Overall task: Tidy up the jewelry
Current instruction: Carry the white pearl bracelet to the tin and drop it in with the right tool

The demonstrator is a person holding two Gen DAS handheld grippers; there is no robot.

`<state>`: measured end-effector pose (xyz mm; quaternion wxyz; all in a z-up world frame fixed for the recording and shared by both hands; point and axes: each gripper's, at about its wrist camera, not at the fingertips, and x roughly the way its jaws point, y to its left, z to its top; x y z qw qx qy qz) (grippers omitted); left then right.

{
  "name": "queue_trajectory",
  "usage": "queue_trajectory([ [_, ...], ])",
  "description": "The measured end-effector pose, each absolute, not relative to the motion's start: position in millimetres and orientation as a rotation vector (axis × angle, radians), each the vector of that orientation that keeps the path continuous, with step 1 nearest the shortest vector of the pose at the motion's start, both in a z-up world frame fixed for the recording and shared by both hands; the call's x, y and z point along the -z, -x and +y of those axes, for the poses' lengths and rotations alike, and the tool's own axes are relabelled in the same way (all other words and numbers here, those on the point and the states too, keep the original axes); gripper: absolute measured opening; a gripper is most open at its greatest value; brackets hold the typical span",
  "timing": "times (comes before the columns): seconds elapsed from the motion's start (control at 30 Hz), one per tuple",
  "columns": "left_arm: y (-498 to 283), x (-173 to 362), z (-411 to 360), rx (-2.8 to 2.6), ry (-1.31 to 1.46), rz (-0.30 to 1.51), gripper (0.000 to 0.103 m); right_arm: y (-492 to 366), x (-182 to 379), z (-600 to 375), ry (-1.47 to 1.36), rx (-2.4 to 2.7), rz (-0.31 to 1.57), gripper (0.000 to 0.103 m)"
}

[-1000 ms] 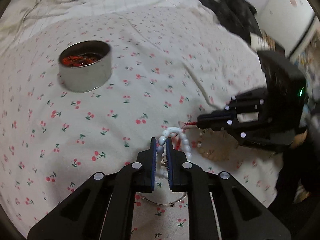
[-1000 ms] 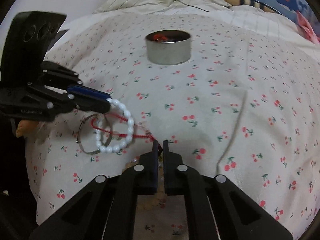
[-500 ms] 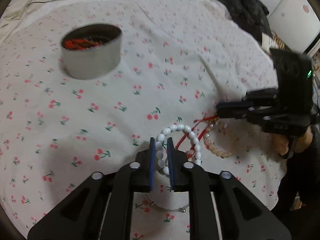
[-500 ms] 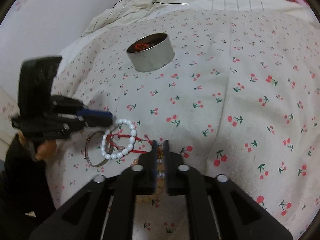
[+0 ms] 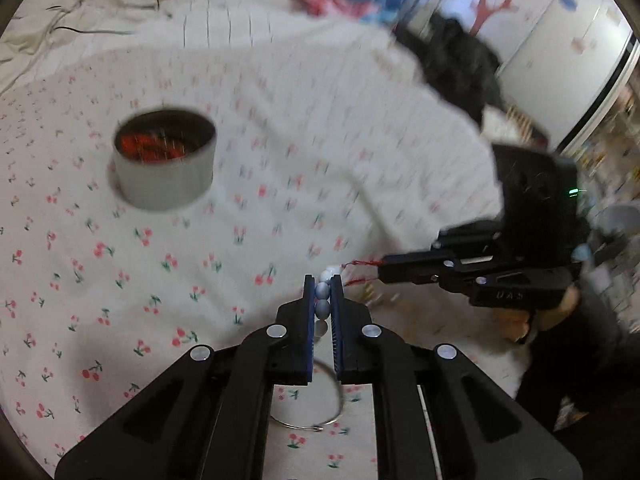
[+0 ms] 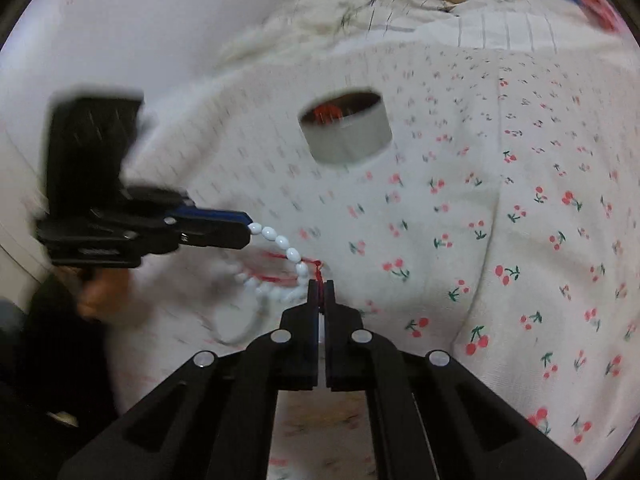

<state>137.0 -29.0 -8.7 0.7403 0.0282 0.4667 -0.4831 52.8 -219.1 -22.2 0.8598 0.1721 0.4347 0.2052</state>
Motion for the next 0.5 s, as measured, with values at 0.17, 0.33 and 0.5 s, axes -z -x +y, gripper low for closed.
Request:
queue_trajectory([
  [0.17, -150, -3, -9, 1.057, 0.069, 0.997, 0.007, -42, 9, -253, -0.583, -0.469, 0.814, 0.003],
  [0.33, -156, -7, -6, 1.036, 0.092, 0.988, 0.007, -42, -1, -258, -0.574, -0.452, 0.785, 0.003],
  [0.5, -157, -11, -6, 1.016, 0.072, 0.981, 0.007, -43, -4, -258, -0.583, -0.468, 0.766, 0.003],
])
